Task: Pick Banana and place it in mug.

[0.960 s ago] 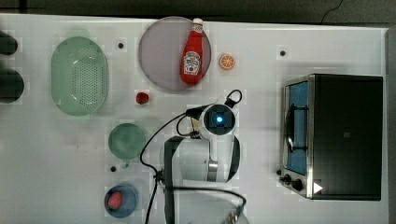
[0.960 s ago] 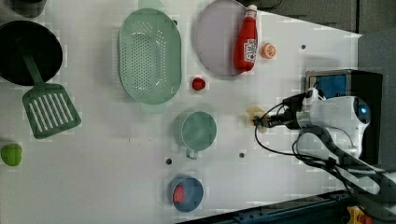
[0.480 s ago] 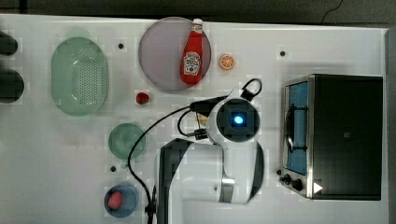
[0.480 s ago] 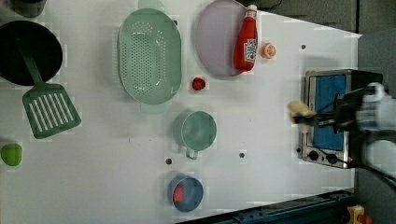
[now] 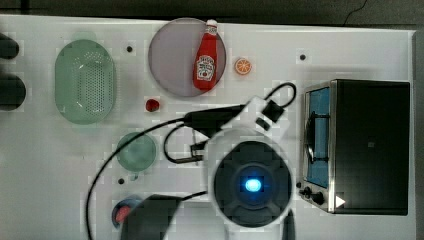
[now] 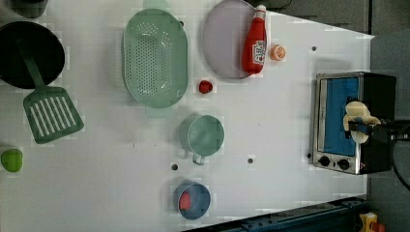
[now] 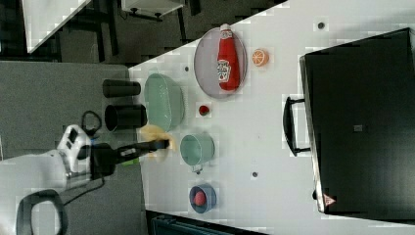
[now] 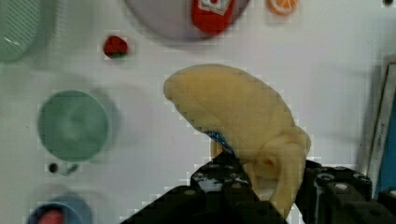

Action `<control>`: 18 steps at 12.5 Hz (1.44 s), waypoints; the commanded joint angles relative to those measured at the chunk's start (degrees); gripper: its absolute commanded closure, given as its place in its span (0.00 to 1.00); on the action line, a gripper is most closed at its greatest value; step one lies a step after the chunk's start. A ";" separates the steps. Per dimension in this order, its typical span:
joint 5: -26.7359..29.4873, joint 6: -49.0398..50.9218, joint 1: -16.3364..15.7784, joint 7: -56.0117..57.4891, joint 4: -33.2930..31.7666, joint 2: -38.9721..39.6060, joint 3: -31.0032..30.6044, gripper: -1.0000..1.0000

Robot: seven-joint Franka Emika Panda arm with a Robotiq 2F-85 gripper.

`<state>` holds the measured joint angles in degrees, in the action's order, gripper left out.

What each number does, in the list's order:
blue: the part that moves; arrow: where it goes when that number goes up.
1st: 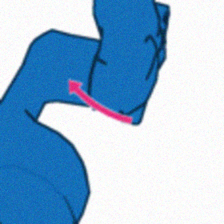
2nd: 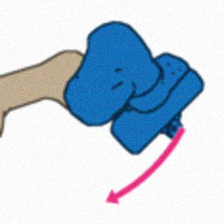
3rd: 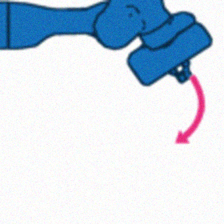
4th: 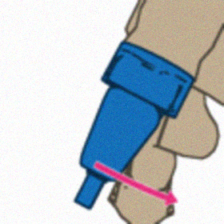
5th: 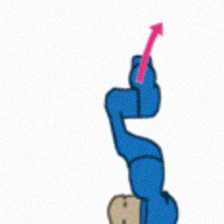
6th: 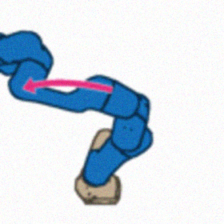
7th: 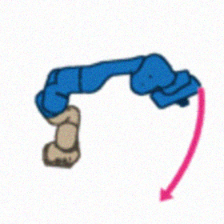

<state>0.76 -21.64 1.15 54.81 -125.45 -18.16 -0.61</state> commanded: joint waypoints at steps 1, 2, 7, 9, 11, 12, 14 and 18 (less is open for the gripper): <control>-0.20 1.96 -2.49 -11.96 -0.72 4.44 -7.08 0.69; 0.54 1.95 -2.80 -15.36 -1.02 4.67 -8.76 0.69; 2.06 0.01 -3.70 -30.84 -1.88 8.94 -17.29 0.69; 2.06 -3.49 -3.75 -33.17 -2.26 11.72 -19.57 0.69; 2.06 -8.90 -3.77 -33.46 -3.57 14.75 -21.20 0.69; 2.06 -12.22 -3.78 -33.47 -4.71 16.14 -21.71 0.69; 2.06 -19.75 -3.78 -34.05 -7.53 18.87 -22.37 0.69; 2.09 -29.07 -3.76 -35.59 -10.08 24.59 -22.78 0.69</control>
<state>2.11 -48.09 -2.77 22.74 -136.53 6.68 -22.84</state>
